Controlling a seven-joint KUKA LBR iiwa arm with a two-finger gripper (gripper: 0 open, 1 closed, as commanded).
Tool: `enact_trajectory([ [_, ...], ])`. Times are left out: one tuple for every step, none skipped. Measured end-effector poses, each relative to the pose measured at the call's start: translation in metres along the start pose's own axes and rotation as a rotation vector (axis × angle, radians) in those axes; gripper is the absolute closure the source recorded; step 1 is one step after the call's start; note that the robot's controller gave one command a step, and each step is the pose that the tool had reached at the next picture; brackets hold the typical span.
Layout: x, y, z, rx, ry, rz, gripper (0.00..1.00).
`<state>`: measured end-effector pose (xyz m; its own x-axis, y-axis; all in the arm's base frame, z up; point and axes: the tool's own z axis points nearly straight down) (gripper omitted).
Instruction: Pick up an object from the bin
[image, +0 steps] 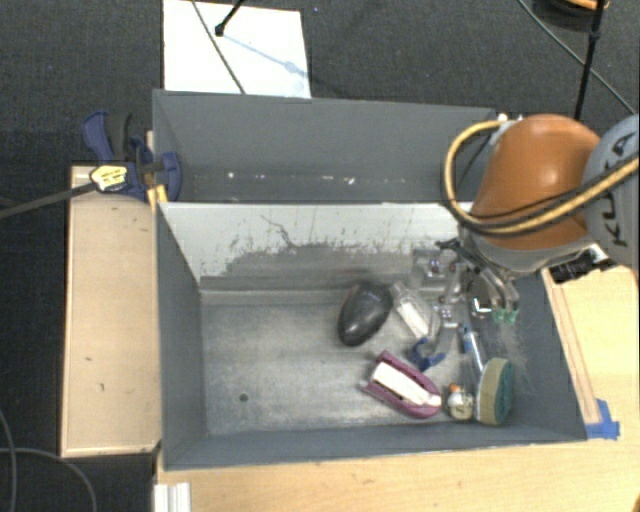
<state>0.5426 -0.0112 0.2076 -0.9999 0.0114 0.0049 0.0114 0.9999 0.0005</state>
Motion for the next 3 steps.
enact_trajectory([
  [-0.029, 0.016, 0.120, 0.001, -0.021, -0.054, 0.00],
  [-0.021, 0.062, 0.129, -0.002, -0.036, -0.069, 0.00],
  [-0.013, 0.060, 0.137, 0.000, -0.010, -0.068, 1.00],
])
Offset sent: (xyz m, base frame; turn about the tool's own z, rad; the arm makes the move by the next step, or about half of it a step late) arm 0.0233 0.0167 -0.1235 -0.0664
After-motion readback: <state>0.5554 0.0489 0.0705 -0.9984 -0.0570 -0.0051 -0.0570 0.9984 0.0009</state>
